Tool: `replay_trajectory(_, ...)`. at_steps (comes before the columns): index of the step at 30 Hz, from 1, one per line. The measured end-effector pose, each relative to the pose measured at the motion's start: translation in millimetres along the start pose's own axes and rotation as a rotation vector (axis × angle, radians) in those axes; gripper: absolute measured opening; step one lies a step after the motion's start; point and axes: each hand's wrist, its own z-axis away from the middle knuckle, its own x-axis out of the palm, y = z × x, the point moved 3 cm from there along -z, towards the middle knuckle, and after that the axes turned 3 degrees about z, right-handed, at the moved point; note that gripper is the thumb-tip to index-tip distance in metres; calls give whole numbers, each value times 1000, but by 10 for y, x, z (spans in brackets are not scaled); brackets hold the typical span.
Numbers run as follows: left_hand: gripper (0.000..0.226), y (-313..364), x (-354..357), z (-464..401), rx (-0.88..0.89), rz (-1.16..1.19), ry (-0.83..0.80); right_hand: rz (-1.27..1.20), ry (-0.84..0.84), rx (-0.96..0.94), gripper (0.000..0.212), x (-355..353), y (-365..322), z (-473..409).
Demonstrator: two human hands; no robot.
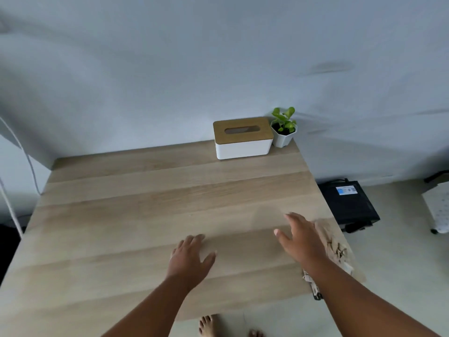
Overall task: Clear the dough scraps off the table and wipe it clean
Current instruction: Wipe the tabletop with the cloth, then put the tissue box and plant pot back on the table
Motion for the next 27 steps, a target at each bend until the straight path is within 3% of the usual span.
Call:
replay_trajectory(7, 52, -111, -369, -504, -207, 497, 25, -389, 70, 188, 72, -51, -500, -222)
replay_trajectory(15, 56, 29, -848, -1089, -214, 697, 124, -595, 147, 215, 71, -257, -755, -610)
replay_trajectory(27, 70, 628, -1083, -1953, -117, 918, 91, -699, 132, 189, 77, -472, -676, -1560)
